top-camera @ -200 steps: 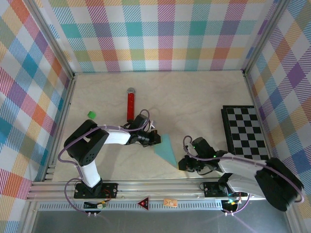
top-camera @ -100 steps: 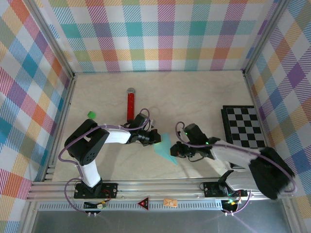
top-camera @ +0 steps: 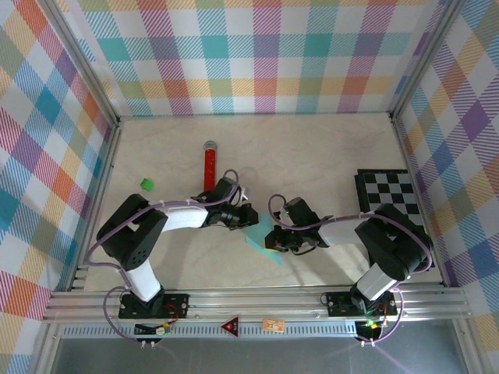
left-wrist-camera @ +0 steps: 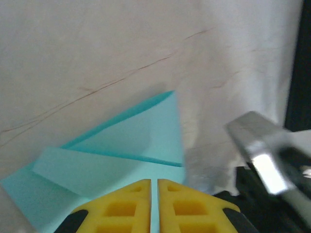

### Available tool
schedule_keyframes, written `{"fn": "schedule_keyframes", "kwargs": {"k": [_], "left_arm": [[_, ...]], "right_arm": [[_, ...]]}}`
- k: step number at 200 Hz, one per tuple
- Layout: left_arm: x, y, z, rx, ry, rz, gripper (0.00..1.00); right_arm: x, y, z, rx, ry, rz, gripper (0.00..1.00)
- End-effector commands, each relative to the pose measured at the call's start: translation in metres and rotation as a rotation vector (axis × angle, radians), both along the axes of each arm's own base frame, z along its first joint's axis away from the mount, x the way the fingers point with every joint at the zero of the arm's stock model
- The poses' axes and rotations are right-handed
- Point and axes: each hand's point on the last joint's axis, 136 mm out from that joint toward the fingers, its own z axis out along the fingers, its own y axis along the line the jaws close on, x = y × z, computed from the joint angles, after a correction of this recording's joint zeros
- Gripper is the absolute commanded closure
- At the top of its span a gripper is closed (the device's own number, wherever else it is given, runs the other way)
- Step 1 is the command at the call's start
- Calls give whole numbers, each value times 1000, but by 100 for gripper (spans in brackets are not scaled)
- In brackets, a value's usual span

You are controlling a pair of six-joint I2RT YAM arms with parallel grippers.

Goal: Fold a paper plane with a square sheet of paper (pick it up from the middle)

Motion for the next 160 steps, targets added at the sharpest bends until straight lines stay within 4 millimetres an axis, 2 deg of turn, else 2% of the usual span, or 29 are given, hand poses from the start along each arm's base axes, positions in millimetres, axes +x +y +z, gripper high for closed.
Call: {"fn": "schedule_keyframes", "kwargs": {"k": [1, 37, 60, 80, 136, 147, 160], "left_arm": [[-4, -8, 15, -20, -16, -17, 88], [-29, -16, -18, -40, 84, -28, 91], [-27, -6, -31, -7, 83, 9, 91], [-19, 6, -36, 30, 80, 25, 91], [22, 53, -42, 75, 111, 148, 91], [29, 58, -38, 78, 111, 166, 91], [36, 54, -25, 53, 92, 160, 91]], "right_arm": [[-24, -27, -34, -137, 118, -38, 96], [-21, -26, -34, -139, 115, -49, 96], [-22, -26, -34, -139, 116, -47, 96], [-23, -27, -34, -138, 116, -44, 96], [-28, -27, -29, -112, 95, -6, 97], [-29, -27, -28, -108, 95, 1, 97], [-29, -25, -27, -100, 92, 8, 96]]}}
